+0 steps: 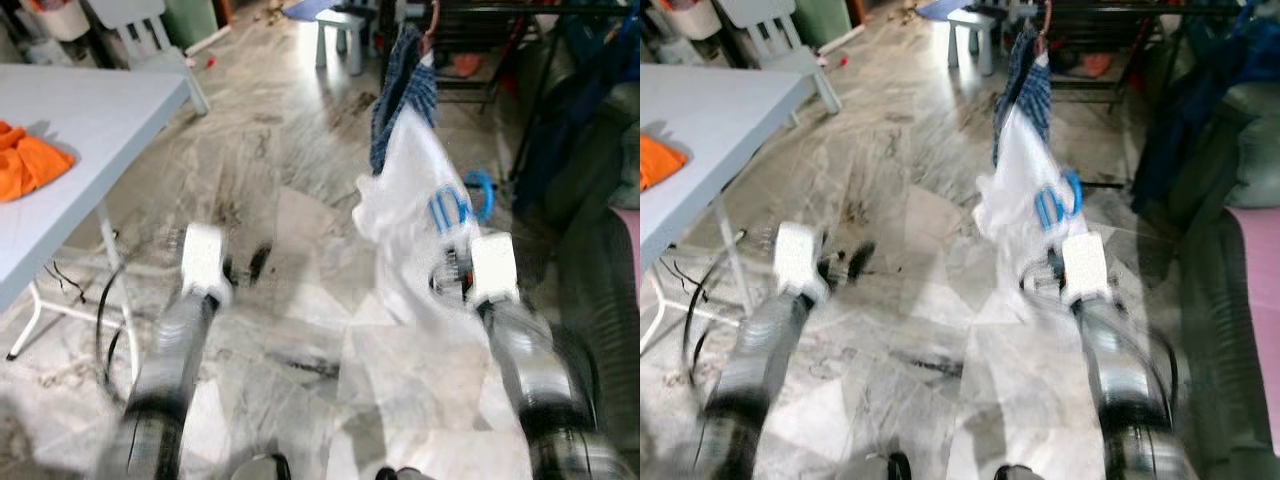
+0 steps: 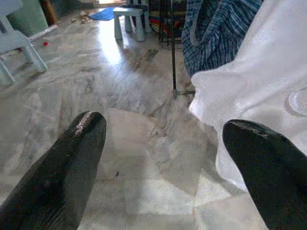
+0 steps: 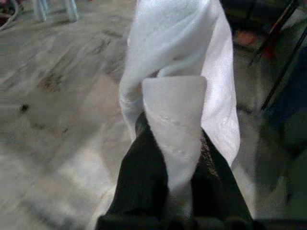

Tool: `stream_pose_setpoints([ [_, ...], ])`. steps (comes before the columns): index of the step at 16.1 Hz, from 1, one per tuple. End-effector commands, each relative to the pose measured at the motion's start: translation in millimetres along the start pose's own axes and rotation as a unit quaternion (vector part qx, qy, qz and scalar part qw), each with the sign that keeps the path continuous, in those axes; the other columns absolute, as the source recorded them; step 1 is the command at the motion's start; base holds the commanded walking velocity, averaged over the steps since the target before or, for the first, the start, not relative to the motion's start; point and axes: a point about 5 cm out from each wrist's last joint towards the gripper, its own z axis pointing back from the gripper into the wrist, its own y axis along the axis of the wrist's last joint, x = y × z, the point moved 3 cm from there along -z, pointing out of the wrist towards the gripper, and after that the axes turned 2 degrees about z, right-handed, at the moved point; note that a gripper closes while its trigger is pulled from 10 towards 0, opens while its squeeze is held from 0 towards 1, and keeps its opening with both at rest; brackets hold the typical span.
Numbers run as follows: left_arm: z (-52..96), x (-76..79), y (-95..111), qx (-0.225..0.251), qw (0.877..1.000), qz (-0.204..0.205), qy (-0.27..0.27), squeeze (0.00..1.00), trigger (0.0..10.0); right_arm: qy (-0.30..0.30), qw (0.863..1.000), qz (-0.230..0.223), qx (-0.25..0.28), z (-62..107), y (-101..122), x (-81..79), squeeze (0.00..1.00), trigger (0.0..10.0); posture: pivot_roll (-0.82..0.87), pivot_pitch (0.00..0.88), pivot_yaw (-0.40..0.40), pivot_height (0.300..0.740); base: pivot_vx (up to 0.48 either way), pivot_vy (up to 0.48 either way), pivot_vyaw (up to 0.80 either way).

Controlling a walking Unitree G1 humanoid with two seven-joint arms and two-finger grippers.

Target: Hang hanger

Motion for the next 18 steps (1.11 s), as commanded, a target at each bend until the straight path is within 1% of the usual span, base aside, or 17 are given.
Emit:
stream_pose_setpoints([
  [1, 8.9, 2.8, 6.8, 0.014, 1.0, -0.017, 0.0, 0.0, 10.0, 0.008, 1.0, -0.013, 0.015, 6.1, 7.1, -8.0, 0.0, 10.0, -0.02, 0.082, 0.047, 0.74, 0.0, 0.0, 0.0],
  [2, 22.7, 2.3, 4.0, 0.016, 0.999, -0.028, 0.012, 0.0, 10.0, 0.008, 1.0, -0.016, 0.018, 16.2, 3.8, -12.7, 0.0, 10.0, -0.01, 0.079, 0.049, 0.74, 0.0, 0.0, 0.0],
  [3, 34.6, 2.5, 1.0, 0.009, 1.0, -0.022, 0.017, 0.0, 10.0, -0.007, 1.0, -0.014, 0.008, 25.5, -1.5, -13.8, 0.0, 10.0, -0.01, 0.078, 0.049, 0.74, 0.0, 0.0, 0.0],
  [4, 43.5, 5.1, 2.9, 0.018, 0.999, -0.04, 0.008, 0.0, 10.0, -0.011, 1.0, 0.003, 0.006, 34.5, -3.2, -15.3, 0.0, 10.0, -0.02, 0.075, 0.05, 0.74, 0.0, 0.0, 0.0],
  [5, 49.0, 6.7, 1.6, 0.017, 0.999, -0.03, 0.01, 0.0, 10.0, -0.012, 1.0, 0.002, 0.001, 40.9, -4.5, -14.6, 0.0, 10.0, -0.03, 0.073, 0.047, 0.74, 0.0, 0.0, 0.0],
  [6, 53.8, 8.8, 3.1, 0.013, 1.0, -0.007, 0.022, 0.0, 10.0, -0.036, 0.999, -0.017, -0.012, 47.9, -3.4, -7.9, 0.0, 10.0, -0.04, 0.073, 0.047, 0.74, 0.0, 0.0, 0.0],
  [7, 58.2, 16.0, 8.2, 0.014, 0.999, 0.014, 0.033, 0.0, 10.0, -0.073, 0.996, -0.039, -0.016, 58.8, 2.7, 0.8, 0.0, 10.0, -0.06, 0.078, 0.041, 0.74, 0.0, 0.0, 0.0],
  [8, 56.6, 19.5, 8.9, 0.018, 0.998, 0.037, 0.047, 0.0, 10.0, -0.113, 0.992, -0.059, -0.024, 63.2, 1.1, 8.5, 0.0, 10.0, -0.07, 0.082, 0.038, 0.74, 0.0, 0.0, 0.0],
  [9, 56.6, 24.1, 10.6, 0.025, 0.998, 0.037, 0.041, 0.0, 10.0, -0.129, 0.989, -0.065, -0.023, 66.6, 1.4, 10.8, 0.0, 10.0, -0.08, 0.086, 0.04, 0.74, 0.0, 0.0, 0.0],
  [10, 56.7, 28.7, 9.7, 0.024, 0.997, 0.06, 0.044, 0.0, 10.0, -0.148, 0.986, -0.079, -0.025, 69.8, 1.9, 10.1, 0.0, 10.0, -0.09, 0.095, 0.044, 0.74, 0.0, 0.0, 0.0],
  [12, 56.2, 43.8, 11.3, 0.016, 0.998, 0.064, 0.014, 0.0, 10.0, -0.152, 0.984, -0.081, -0.036, 73.1, 5.7, 4.8, 0.0, 10.0, -0.11, 0.109, 0.051, 0.74, 0.0, 0.0, 0.0],
  [14, 51.8, 52.1, 12.6, 0.013, 0.998, 0.065, -0.011, 0.0, 10.0, -0.145, 0.986, -0.076, -0.041, 74.2, 5.4, -0.6, 0.0, 10.0, -0.12, 0.113, 0.057, 0.74, 0.259, 0.0, 0.0],
  [18, 43.0, 52.1, 19.9, 0.019, 0.997, 0.068, -0.015, 0.0, 10.0, -0.152, 0.984, -0.079, -0.05, 72.5, 2.4, 0.7, 0.0, 10.0, -0.11, 0.112, 0.067, 0.74, 0.316, 0.0, 0.0],
])
